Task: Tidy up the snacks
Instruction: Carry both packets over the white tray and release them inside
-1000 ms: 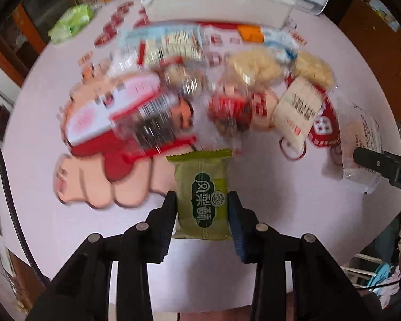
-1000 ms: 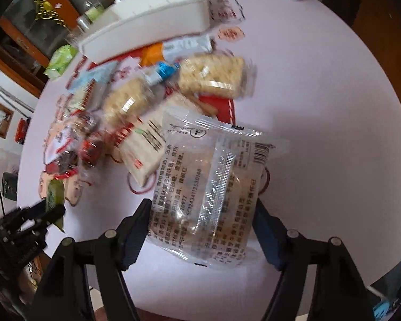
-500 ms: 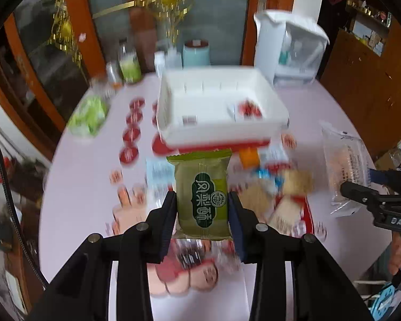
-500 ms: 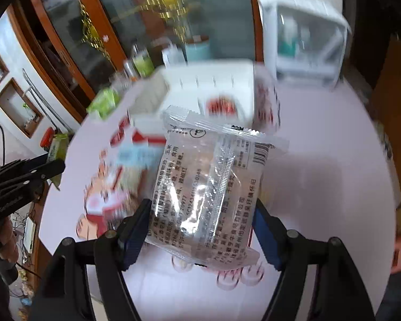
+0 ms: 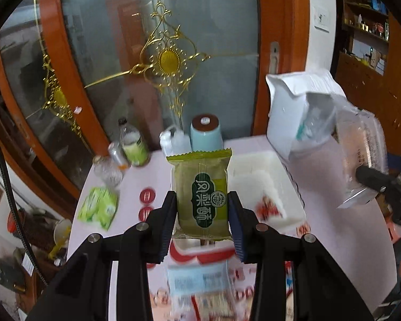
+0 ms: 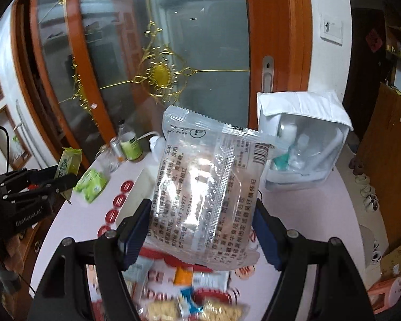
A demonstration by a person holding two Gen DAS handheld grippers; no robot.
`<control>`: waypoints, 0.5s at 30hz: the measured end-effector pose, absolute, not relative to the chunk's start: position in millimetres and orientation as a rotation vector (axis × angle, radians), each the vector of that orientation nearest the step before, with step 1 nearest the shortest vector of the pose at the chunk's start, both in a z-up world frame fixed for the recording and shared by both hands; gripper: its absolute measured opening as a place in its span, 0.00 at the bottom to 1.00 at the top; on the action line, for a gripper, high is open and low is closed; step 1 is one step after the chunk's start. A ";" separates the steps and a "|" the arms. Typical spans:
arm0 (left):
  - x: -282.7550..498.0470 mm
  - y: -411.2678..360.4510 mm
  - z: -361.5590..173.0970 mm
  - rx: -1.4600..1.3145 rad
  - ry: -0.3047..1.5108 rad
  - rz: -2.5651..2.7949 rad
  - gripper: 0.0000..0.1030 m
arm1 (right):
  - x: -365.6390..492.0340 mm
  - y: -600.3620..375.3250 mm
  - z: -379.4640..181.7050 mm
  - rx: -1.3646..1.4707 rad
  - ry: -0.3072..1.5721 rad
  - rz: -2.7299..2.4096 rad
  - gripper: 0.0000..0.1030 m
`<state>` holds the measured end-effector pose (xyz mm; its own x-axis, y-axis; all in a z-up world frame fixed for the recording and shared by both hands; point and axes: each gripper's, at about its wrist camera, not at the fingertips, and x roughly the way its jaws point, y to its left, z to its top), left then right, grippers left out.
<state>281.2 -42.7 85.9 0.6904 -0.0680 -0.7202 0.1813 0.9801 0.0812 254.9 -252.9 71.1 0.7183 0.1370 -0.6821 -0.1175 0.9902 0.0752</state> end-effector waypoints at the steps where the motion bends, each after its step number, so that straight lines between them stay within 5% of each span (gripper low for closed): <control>1: 290.5 -44.7 82.8 0.145 0.795 -0.144 0.35 | 265.7 -250.1 62.5 0.028 0.764 0.138 0.72; 15: 400.5 -66.4 -72.7 0.108 0.993 -0.204 0.36 | 361.0 -210.7 -89.9 -0.009 1.032 0.096 0.74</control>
<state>400.5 -66.4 -72.7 0.5288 -0.1213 -0.8400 0.2197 0.9756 -0.0026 361.0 -210.7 -89.9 0.5094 0.0757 -0.8572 -0.0844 0.9957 0.0377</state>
